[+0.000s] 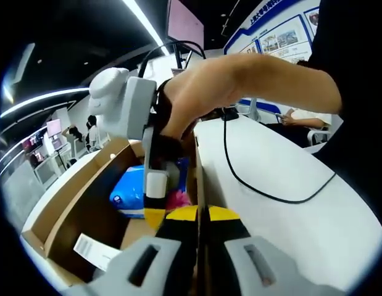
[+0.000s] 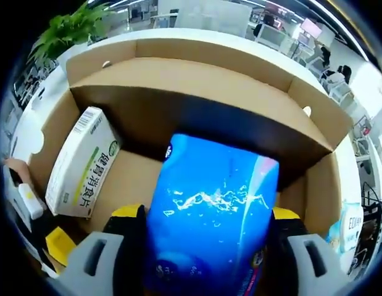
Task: Operate the shoe box by opening the lid, removing the specified soft item, and placing it in the target area until the item is outside and the box remains undamaged.
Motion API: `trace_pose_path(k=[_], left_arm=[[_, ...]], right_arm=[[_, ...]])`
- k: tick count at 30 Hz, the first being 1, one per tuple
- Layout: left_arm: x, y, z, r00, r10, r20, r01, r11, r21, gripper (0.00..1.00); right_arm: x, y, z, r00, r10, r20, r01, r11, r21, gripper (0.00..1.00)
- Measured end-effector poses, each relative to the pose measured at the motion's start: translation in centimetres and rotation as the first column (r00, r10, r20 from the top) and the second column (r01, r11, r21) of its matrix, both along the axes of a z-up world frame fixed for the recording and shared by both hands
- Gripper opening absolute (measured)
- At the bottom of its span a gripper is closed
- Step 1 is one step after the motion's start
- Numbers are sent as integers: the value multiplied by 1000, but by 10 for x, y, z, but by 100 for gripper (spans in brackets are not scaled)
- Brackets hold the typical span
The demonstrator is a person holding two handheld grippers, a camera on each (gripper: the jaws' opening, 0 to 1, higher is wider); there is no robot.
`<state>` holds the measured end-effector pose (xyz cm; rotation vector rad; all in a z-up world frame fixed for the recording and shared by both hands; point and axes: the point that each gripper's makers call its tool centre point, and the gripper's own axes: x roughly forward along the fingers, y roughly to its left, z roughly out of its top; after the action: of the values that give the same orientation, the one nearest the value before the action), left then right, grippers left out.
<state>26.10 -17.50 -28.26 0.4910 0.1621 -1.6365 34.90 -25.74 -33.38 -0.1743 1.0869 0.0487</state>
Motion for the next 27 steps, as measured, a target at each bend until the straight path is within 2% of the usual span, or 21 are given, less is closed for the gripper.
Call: trace_pose_path(k=[8, 13, 27], left_arm=[[-2, 0, 1, 1000, 0, 2, 0, 1000, -1, 3], [-1, 1, 0, 1000, -3, -3, 3, 1000, 0, 3], [-1, 1, 0, 1000, -4, -1, 4, 1000, 0, 3]], right_arm=[[2, -2, 2, 1000, 6, 9, -6, 1000, -7, 75], [-1, -8, 5, 1000, 10, 6, -9, 999, -42, 74], [3, 1, 45, 995, 59, 78, -57, 998, -32, 73]])
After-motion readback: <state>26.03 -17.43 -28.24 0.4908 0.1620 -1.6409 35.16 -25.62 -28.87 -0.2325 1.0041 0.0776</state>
